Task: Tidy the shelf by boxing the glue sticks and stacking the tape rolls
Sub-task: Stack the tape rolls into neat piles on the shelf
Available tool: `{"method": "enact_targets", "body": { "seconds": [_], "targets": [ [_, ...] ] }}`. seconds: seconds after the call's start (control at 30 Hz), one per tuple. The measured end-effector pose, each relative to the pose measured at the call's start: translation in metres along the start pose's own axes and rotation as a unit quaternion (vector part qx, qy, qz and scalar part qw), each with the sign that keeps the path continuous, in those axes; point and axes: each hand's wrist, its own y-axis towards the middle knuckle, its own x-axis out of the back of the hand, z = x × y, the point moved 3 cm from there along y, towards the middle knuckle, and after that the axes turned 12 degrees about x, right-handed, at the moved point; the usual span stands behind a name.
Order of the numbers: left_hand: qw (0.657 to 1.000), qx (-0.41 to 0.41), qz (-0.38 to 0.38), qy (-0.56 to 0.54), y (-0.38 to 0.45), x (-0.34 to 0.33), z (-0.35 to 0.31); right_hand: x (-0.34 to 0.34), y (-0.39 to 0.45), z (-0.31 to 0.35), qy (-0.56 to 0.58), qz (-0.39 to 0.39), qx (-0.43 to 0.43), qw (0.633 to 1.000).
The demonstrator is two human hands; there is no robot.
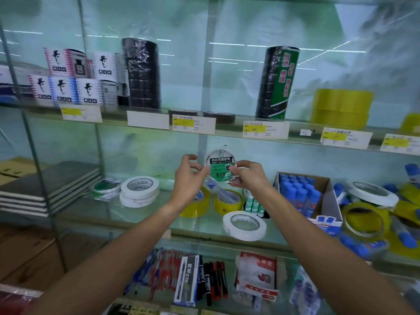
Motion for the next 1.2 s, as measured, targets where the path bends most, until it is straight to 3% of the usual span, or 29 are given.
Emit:
{"method": "enact_targets", "body": {
  "seconds": [0.1, 0.23, 0.4, 0.6, 0.83, 1.03, 1.2],
  "targets": [
    [0.990, -0.048, -0.059, 0.121, -0.013, 0.002, 0.009, -0.025, -0.002, -0.002, 0.021, 0.002, -0.012, 1.000],
    [0.973, -0.076, -0.115, 0.184, -0.013, 0.017, 0.018, -0.065, -0.006, -0.006, 0.017, 0.006, -0.014, 1.000],
    [0.957, -0.050, -0.183, 0.220, -0.010, 0.042, 0.028, -0.108, -0.014, -0.008, 0.030, 0.028, -0.019, 0.999],
    [0.953, -0.054, -0.213, 0.208, -0.004, 0.071, 0.044, -0.143, -0.019, -0.005, 0.053, 0.081, -0.044, 0.994],
    [0.940, 0.012, -0.235, 0.246, 0.021, 0.128, 0.075, -0.154, -0.017, -0.002, -0.030, 0.111, -0.035, 0.993],
    [0.896, 0.136, -0.221, 0.360, 0.063, 0.192, 0.115, -0.136, -0.010, -0.003, -0.135, 0.108, 0.021, 0.985],
    [0.881, 0.175, -0.183, 0.401, 0.082, 0.204, 0.132, -0.108, 0.005, -0.004, -0.302, 0.075, 0.121, 0.942]
  ]
}}
